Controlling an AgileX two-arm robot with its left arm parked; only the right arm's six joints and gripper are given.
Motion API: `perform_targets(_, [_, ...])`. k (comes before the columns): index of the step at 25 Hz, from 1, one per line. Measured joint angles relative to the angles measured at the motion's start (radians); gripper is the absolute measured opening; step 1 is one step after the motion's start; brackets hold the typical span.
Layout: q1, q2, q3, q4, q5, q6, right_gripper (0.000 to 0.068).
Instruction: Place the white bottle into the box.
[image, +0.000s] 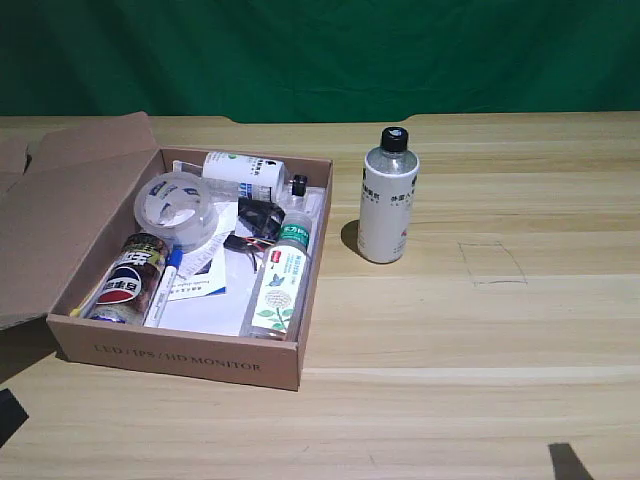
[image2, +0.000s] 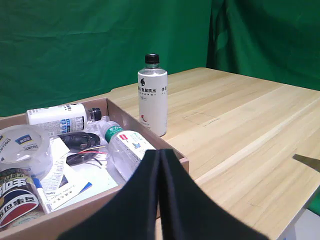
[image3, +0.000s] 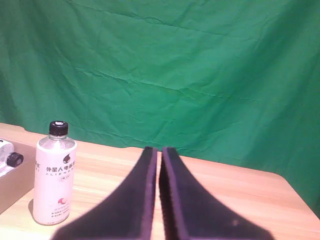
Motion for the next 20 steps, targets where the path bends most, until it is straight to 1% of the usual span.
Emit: perform_targets(20, [0.000, 0.000, 0.000, 0.000, 0.000, 0.000, 0.0004])
